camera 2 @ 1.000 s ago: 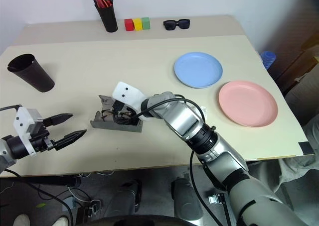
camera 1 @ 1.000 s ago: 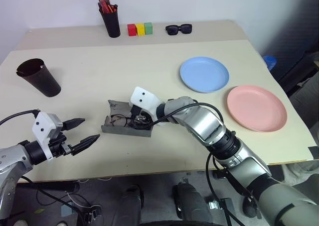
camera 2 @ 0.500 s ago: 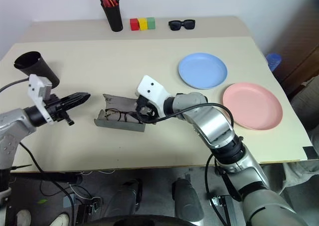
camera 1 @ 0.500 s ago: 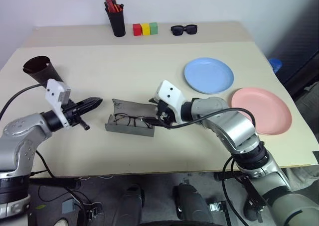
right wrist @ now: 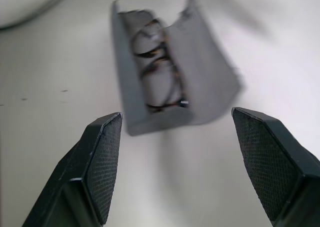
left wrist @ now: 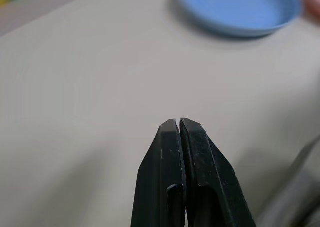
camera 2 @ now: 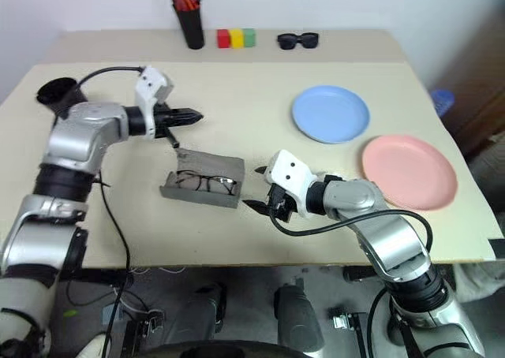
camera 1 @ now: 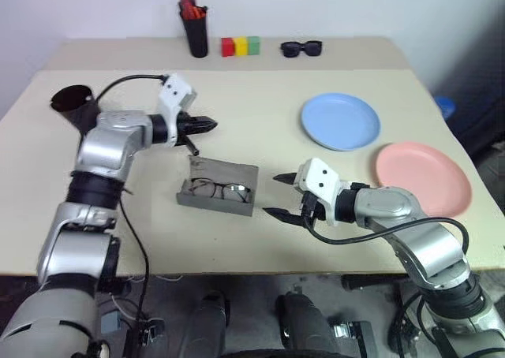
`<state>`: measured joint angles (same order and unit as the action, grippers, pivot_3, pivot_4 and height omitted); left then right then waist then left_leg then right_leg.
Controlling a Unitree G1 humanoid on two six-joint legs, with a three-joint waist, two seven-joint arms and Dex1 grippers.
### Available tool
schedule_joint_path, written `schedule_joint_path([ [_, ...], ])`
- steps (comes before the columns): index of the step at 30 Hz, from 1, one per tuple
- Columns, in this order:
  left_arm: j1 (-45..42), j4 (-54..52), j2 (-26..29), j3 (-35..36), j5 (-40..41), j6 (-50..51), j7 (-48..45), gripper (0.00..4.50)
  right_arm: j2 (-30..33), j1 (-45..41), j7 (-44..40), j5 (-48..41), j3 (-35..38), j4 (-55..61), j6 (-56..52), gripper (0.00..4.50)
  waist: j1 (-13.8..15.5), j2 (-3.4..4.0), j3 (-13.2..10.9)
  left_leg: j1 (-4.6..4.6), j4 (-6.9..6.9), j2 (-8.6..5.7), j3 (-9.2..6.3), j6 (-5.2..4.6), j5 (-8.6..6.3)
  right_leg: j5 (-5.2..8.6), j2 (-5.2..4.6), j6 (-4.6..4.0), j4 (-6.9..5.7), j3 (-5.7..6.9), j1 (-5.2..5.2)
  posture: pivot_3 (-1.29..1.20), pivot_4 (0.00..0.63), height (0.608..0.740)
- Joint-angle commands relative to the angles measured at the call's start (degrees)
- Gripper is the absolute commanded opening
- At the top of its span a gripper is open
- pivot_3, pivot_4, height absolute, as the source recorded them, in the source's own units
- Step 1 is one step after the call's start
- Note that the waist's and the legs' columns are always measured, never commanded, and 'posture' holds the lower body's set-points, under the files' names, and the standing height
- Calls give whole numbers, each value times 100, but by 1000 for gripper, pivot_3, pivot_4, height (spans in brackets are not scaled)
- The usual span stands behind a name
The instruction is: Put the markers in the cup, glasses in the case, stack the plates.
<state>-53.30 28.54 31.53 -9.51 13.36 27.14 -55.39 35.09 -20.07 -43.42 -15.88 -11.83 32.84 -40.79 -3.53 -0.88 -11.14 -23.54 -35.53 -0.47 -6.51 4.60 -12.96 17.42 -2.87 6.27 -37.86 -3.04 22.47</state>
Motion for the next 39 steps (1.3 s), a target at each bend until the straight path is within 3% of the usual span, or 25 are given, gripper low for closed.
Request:
schedule_joint_path([
  [1, 17, 95, 129, 126, -123, -183, -142, 31, 36, 32, 94, 27, 104, 211, 142, 3567, -53, -3, -1, 0, 13, 8, -3, 0, 0, 3, 8, -3, -15, 0, 17, 0, 150, 740],
  [8, 132, -156, 279, 89, -111, 31, -481, 31, 88, 30, 51, 52, 3, 131, 275, 3567, -24, -2, -2, 0, 28, 23, -14, 4, 4, 20, 25, -33, -49, 8, 34, 0, 150, 740],
  [17, 638, -880, 854, -361, -328, 497, -1286, 31, 47, -70, -10, 22, 36, 58, 391, 3567, 36, -4, -2, 4, 10, 20, -15, 5, 5, 18, 23, -31, -52, 8, 20, 0, 150, 740],
  [25, 1316, -1969, 1287, -26, 86, 794, -1660, 31, 41, -21, 11, 39, 19, 59, 416, 3567, 64, -3, -1, 9, 11, 22, -14, 5, 4, 18, 22, -31, -54, 7, 19, 0, 150, 740],
  [34, 2701, -3478, 2019, 311, 458, 971, -1773, 31, 25, -85, -4, 74, -1, -139, 562, 3567, 109, -3, -2, 13, 10, 23, -13, 5, 4, 17, 21, -33, -57, 5, 14, 0, 150, 740],
  [39, 2914, -3549, 1633, 927, 670, 671, -1116, 31, 57, -277, 24, 159, 62, -417, 569, 3567, 110, -2, -2, 18, 4, 24, -13, 4, 5, 17, 22, -34, -57, 6, 7, 0, 150, 740],
])
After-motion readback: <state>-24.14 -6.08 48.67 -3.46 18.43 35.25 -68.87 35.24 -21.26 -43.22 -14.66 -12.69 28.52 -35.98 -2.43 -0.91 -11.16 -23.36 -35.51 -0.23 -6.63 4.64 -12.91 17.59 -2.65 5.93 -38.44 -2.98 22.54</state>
